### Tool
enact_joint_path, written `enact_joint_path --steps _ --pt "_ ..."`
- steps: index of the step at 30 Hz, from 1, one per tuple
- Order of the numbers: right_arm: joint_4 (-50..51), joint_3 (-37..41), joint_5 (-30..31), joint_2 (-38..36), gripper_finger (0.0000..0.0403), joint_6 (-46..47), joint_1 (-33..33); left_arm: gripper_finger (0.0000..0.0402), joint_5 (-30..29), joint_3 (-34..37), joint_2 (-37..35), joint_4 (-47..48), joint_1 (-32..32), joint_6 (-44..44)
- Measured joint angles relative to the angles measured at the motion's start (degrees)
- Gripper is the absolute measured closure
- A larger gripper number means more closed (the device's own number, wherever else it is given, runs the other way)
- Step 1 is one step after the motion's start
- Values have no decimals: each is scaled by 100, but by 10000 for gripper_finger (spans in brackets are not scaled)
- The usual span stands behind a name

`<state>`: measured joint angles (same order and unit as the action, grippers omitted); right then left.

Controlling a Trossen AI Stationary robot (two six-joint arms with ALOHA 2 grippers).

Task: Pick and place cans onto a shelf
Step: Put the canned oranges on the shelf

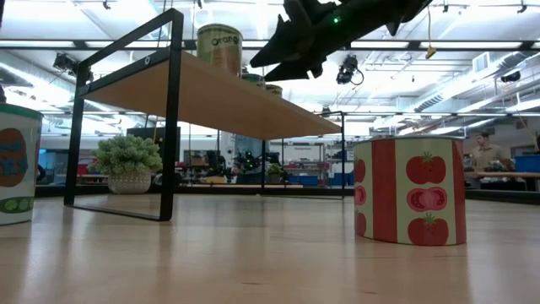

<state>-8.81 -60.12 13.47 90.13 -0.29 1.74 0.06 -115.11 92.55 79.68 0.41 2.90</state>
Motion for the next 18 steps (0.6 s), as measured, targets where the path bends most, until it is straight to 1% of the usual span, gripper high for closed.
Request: enact_joint_path --steps 5,12,18 --pt "476 -7 60 -289 28 11 -17 95 -160 -4 86 16 -69 -189" --pt "1446 -2 72 -1005 28 29 -17 95 -302 0 359 11 -192 -556" --pt "2431 -2 338 -1612 28 35 -20 95 -310 0 579 19 -195 -705"
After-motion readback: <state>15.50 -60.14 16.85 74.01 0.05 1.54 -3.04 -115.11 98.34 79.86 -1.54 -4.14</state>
